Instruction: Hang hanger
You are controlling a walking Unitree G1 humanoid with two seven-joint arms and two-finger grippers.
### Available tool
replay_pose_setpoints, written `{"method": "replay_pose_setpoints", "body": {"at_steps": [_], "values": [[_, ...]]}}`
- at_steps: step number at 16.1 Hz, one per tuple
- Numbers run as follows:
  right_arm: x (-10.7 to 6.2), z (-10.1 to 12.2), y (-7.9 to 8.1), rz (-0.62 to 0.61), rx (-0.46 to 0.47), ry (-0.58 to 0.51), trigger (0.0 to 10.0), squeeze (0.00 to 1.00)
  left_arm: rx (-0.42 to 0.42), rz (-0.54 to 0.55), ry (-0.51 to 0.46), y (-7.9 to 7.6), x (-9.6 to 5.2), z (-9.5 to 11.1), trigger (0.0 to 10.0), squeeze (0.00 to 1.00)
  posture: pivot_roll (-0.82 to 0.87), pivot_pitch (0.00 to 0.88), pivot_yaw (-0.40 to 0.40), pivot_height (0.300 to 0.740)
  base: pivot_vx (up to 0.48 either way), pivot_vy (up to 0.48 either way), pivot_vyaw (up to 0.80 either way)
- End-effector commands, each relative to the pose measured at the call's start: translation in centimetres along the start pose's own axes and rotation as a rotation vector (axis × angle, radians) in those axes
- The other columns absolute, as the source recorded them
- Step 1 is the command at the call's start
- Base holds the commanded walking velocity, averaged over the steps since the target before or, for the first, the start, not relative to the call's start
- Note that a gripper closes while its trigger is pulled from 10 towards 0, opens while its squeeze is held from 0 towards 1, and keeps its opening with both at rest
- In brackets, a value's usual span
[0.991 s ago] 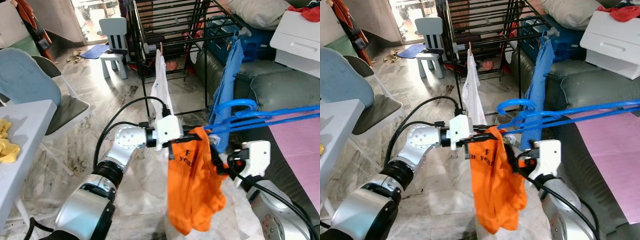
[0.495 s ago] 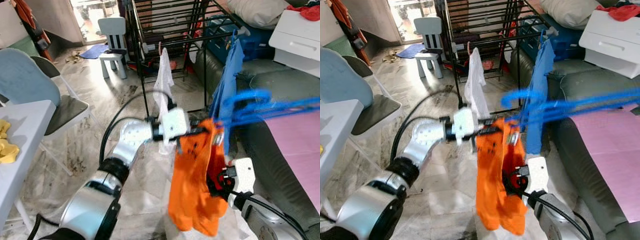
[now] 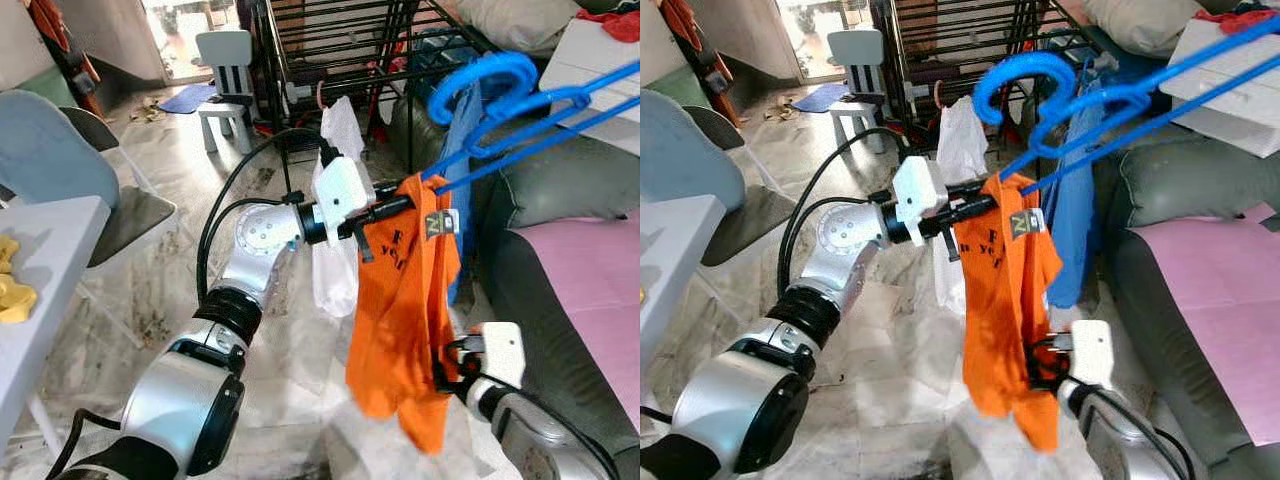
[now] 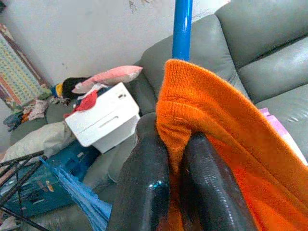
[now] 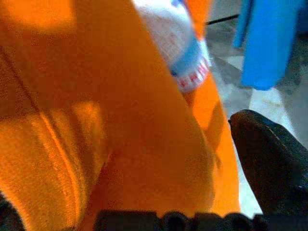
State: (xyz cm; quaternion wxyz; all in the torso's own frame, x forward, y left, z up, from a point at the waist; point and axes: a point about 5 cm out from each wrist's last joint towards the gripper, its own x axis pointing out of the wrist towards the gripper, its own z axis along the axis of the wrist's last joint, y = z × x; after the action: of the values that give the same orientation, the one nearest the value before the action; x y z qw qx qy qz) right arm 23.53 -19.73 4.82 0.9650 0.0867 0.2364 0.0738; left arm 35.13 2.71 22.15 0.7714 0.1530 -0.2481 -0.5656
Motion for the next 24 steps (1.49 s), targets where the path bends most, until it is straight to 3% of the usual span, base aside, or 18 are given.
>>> {"method": "replay_pose_setpoints", "body": {"at_steps": [1,3,4,8,11,13,14,19,22,24], "values": [[-0.1,-0.7,-0.7,-0.038,0.034,0.031,10.0,0.00,0.048,0.066,-0.058,2.0,0.1,1.9,0.0,0.00,-0.06,0.000,0.038,0.740,0.000,0.000,0.00],[-0.5,-0.7,-1.7,-0.095,0.076,0.018,10.0,0.00,0.047,0.072,-0.046,2.1,-0.1,1.8,0.0,0.00,-0.06,0.000,0.036,0.740,0.000,0.000,0.00],[-1.1,-0.6,-3.2,-0.170,0.137,-0.006,0.0,0.00,0.051,0.076,-0.033,2.1,-0.3,1.6,0.0,0.00,-0.06,0.000,0.035,0.740,0.000,0.000,0.00],[-4.0,-0.1,-8.4,-0.402,0.215,-0.059,0.0,0.00,0.049,0.097,0.033,1.8,-1.2,0.3,0.0,0.00,-0.07,0.000,0.029,0.740,0.000,0.000,0.00],[-6.4,3.8,-12.7,-0.561,0.188,-0.190,0.0,0.00,0.004,0.066,0.080,0.9,-2.1,-1.1,0.0,0.00,-0.08,0.000,0.030,0.740,0.000,0.000,0.00],[-7.8,7.7,-14.7,-0.641,0.150,-0.294,0.0,0.00,-0.070,-0.020,0.103,-0.5,-2.7,-2.2,0.0,0.00,-0.07,0.000,0.022,0.740,0.000,0.000,0.00],[-8.4,10.0,-15.3,-0.675,0.131,-0.360,0.0,0.00,-0.149,-0.125,0.137,-1.7,-3.4,-3.1,0.0,0.00,-0.07,0.000,0.020,0.740,0.000,0.000,0.00],[-8.2,13.4,-15.1,-0.677,0.094,-0.439,0.0,0.00,-0.344,-0.350,0.251,-4.1,-5.9,-5.2,0.0,0.00,-0.06,0.000,0.017,0.740,0.000,0.000,0.00],[-7.9,13.5,-14.7,-0.672,0.070,-0.437,0.0,0.00,-0.384,-0.437,0.350,-5.6,-7.5,-6.4,0.0,0.00,-0.06,0.000,0.020,0.740,0.000,0.000,0.00],[-7.9,13.3,-14.6,-0.672,0.070,-0.434,0.0,0.00,-0.398,-0.435,0.397,-5.9,-8.1,-7.0,0.0,0.00,-0.06,0.000,0.025,0.740,0.000,0.000,0.00]]}}
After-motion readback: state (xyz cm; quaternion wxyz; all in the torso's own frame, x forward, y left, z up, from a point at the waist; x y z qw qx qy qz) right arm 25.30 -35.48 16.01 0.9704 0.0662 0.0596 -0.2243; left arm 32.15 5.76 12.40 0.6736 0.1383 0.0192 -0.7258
